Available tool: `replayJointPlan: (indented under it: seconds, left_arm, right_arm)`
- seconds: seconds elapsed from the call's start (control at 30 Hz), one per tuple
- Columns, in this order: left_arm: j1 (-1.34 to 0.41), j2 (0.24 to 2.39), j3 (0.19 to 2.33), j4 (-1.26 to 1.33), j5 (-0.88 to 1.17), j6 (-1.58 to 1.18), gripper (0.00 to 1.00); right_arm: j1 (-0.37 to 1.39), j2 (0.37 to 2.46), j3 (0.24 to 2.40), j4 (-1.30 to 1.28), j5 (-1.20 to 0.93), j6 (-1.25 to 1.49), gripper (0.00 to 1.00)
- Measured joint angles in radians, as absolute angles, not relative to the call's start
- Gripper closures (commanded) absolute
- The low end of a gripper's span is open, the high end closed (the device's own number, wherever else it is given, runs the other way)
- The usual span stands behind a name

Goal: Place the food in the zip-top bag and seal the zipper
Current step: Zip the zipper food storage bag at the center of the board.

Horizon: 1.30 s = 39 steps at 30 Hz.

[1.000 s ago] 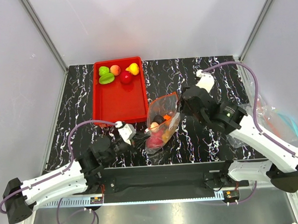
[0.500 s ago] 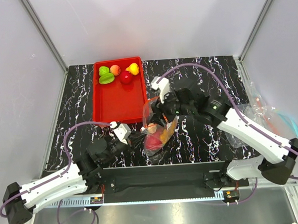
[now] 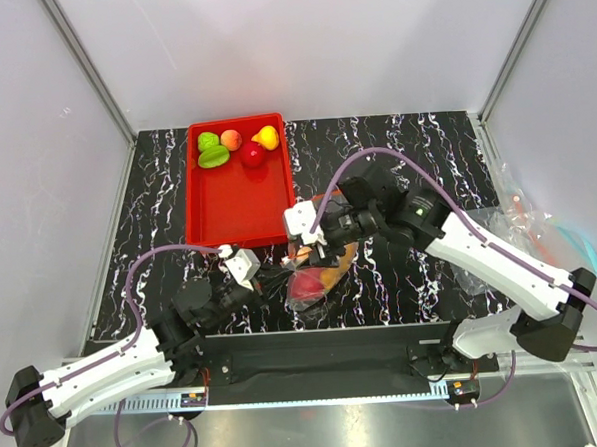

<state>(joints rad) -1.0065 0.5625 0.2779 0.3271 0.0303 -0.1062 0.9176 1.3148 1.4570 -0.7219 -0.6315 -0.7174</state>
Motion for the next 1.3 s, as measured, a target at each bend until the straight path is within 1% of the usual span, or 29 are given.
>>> replayJointPlan:
  seconds: [0.1, 0.3, 0.43, 0.73, 0.83, 0.87, 0.97, 1.03, 1.1, 1.13, 1.17, 1.3]
  left_arm:
    - [-1.007, 0.562, 0.278, 0.327, 0.030, -0.106, 1.00]
    - [-1.007, 0.562, 0.278, 0.325, 0.031, -0.106, 1.00]
    - [-1.007, 0.559, 0.278, 0.315, 0.031, -0.106, 1.00]
    - [-1.007, 0.549, 0.278, 0.299, 0.047, -0.106, 1.00]
    - [-1.007, 0.550, 0.278, 0.299, 0.052, -0.106, 1.00]
    - [-1.007, 0.550, 0.278, 0.299, 0.053, -0.106, 1.00]
    - [-1.007, 0.550, 0.278, 0.298, 0.054, -0.106, 1.00]
    - [-1.007, 0.550, 0.278, 0.296, 0.054, -0.106, 1.00]
    - [-1.007, 0.549, 0.278, 0.292, 0.054, -0.104, 0.82]
    - [-1.007, 0.549, 0.278, 0.289, 0.054, -0.101, 0.74]
    - [-1.007, 0.547, 0.278, 0.285, 0.054, -0.104, 0.60]
    - [-1.007, 0.526, 0.278, 0.286, 0.056, -0.102, 0.45]
  right_arm:
    - [0.934, 1.358, 1.491, -0.759, -0.649, -0.790, 0.43]
    - [0.961, 1.422, 1.498, -0.791, -0.630, -0.865, 0.54]
    - [0.962, 1.441, 1.498, -0.806, -0.620, -0.896, 0.52]
    - [0.963, 1.456, 1.499, -0.810, -0.602, -0.925, 0.53]
    - [0.963, 1.464, 1.500, -0.810, -0.599, -0.929, 0.61]
    - [0.963, 1.467, 1.500, -0.811, -0.599, -0.930, 0.68]
    - [0.963, 1.483, 1.517, -0.822, -0.599, -0.937, 0.79]
    - [0.963, 1.493, 1.531, -0.834, -0.599, -0.941, 0.89]
    - [0.963, 1.498, 1.540, -0.849, -0.600, -0.946, 1.00]
    - [0.963, 1.503, 1.548, -0.861, -0.601, -0.949, 1.00]
    - [0.963, 1.507, 1.556, -0.872, -0.601, -0.950, 1.00]
    - [0.963, 1.523, 1.601, -0.923, -0.605, -0.951, 1.00]
